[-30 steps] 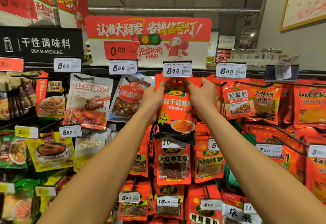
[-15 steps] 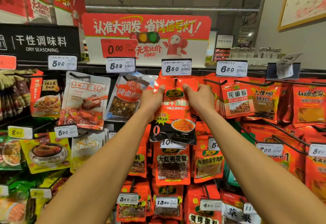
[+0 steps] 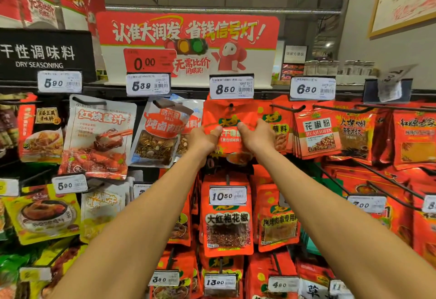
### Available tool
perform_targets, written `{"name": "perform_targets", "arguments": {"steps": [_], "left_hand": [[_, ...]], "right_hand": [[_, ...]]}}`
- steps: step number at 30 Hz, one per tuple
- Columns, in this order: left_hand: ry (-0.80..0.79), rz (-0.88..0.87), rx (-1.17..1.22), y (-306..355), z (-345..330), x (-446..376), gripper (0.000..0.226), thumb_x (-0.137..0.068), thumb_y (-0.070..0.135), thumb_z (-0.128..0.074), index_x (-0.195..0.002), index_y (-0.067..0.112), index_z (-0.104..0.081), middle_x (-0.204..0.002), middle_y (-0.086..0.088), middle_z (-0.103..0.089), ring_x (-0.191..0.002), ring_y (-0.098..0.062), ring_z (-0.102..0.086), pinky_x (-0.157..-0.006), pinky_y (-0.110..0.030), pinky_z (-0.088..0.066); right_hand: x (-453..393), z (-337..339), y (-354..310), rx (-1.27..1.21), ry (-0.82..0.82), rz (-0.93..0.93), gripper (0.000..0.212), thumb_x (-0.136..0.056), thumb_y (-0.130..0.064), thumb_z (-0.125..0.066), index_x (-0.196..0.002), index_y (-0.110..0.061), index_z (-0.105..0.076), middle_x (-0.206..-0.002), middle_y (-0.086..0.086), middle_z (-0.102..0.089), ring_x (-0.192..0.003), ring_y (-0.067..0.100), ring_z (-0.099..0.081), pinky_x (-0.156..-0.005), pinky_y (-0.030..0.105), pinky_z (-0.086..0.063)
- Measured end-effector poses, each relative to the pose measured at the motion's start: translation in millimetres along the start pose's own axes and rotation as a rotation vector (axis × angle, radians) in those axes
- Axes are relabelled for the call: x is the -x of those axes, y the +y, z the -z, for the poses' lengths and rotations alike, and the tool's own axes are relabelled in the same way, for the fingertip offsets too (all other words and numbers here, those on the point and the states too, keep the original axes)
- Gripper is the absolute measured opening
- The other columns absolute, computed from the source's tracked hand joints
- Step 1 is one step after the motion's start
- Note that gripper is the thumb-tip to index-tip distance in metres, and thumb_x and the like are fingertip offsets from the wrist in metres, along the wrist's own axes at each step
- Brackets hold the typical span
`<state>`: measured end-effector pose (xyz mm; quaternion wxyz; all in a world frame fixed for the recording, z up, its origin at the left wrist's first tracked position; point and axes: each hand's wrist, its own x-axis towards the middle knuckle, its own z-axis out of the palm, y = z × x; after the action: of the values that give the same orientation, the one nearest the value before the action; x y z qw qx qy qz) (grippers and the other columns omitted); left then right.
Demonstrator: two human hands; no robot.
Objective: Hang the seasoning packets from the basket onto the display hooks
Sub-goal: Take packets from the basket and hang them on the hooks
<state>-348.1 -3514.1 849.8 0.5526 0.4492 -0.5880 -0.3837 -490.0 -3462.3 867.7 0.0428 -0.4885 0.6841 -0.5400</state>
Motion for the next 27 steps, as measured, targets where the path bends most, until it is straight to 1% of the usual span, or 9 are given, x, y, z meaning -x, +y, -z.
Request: {"name": "perform_targets", "arguments": {"steps": [3,7,12,17,19,21,22,24,27], "left_hand": [[0.087,0.102,-0.208,2,-8,-25,0.052,-0.089,0.047,-0.072,-0.122,0.007,-0.067,-0.121,-0.014,-0.069,-0.111,-0.035,-0.065,-0.095,-0.041,-0.055],[0.137,0.121,-0.284,2,-13,-50,0.063,-0.084,0.049,-0.076,-0.126,0.004,-0.063,-0.127,-0.016,-0.067,-0.117,-0.036,-0.063,-0.097,-0.041,-0.054],[0.129,0.106,-0.219,-3,-19,-73,0.056,-0.082,0.046,-0.079,-0.118,0.005,-0.065,-0.12,-0.015,-0.07,-0.108,-0.034,-0.067,-0.093,-0.041,-0.056],[-0.046,0.059,-0.063,-10,-6,-66,0.044,-0.081,0.037,-0.076,-0.113,0.006,-0.071,-0.112,-0.015,-0.074,-0.104,-0.034,-0.071,-0.092,-0.048,-0.058],[-0.026,-0.025,-0.12,-3,6,-54,0.034,-0.08,0.037,-0.073,-0.102,0.01,-0.073,-0.099,-0.005,-0.076,-0.093,-0.025,-0.072,-0.084,-0.039,-0.06],[0.013,-0.102,-0.163,7,20,-39,0.026,-0.087,0.035,-0.071,-0.104,0.015,-0.071,-0.094,0.005,-0.071,-0.082,-0.012,-0.068,-0.07,-0.025,-0.054],[0.021,-0.123,-0.158,10,27,-31,0.021,-0.091,0.032,-0.069,-0.107,0.018,-0.071,-0.095,0.005,-0.07,-0.081,-0.009,-0.065,-0.068,-0.022,-0.05],[-0.025,-0.109,-0.068,17,39,-12,0.006,-0.094,0.025,-0.066,-0.091,0.021,-0.071,-0.094,-0.002,-0.072,-0.077,-0.012,-0.067,-0.069,-0.026,-0.05],[-0.072,-0.038,0.099,25,48,27,0.014,-0.096,0.012,-0.059,-0.088,0.02,-0.068,-0.086,-0.006,-0.07,-0.055,-0.009,-0.065,-0.05,-0.022,-0.045]], "right_hand": [[-21,-10,-2,0.004,-0.063,-0.128,0.048,-0.094,-0.051,-0.06,-0.117,-0.01,-0.069,-0.121,0.015,-0.069,-0.114,0.038,-0.063,-0.088,0.037,-0.048],[-45,-18,-1,-0.063,-0.121,-0.211,0.043,-0.095,-0.036,-0.06,-0.117,-0.001,-0.068,-0.122,0.02,-0.069,-0.112,0.037,-0.066,-0.093,0.044,-0.054],[-50,-20,8,-0.001,-0.117,-0.165,0.021,-0.086,-0.023,-0.063,-0.094,-0.005,-0.07,-0.107,0.018,-0.073,-0.101,0.036,-0.068,-0.074,0.04,-0.052],[-34,-10,18,-0.002,-0.122,-0.127,0.027,-0.095,-0.026,-0.059,-0.113,-0.01,-0.07,-0.115,0.014,-0.072,-0.108,0.036,-0.066,-0.094,0.045,-0.054],[-28,-1,19,-0.084,-0.1,-0.155,0.024,-0.097,-0.024,-0.059,-0.114,-0.011,-0.07,-0.112,0.014,-0.072,-0.108,0.037,-0.067,-0.097,0.049,-0.054],[-18,13,17,-0.234,-0.103,-0.195,0.015,-0.098,-0.018,-0.056,-0.101,-0.011,-0.069,-0.103,0.017,-0.072,-0.091,0.034,-0.07,-0.087,0.047,-0.059],[-11,22,14,-0.318,-0.126,-0.215,0.013,-0.099,-0.014,-0.054,-0.094,-0.011,-0.066,-0.095,0.018,-0.072,-0.075,0.029,-0.069,-0.073,0.041,-0.059],[5,45,8,-0.462,-0.217,-0.235,0.016,-0.099,-0.01,-0.051,-0.087,-0.012,-0.061,-0.077,0.014,-0.066,-0.05,0.016,-0.061,-0.05,0.027,-0.051],[31,82,5,-0.581,-0.321,-0.268,0.022,-0.1,-0.01,-0.049,-0.079,-0.015,-0.057,-0.059,0.002,-0.059,-0.039,0.009,-0.052,-0.037,0.017,-0.04]]}}
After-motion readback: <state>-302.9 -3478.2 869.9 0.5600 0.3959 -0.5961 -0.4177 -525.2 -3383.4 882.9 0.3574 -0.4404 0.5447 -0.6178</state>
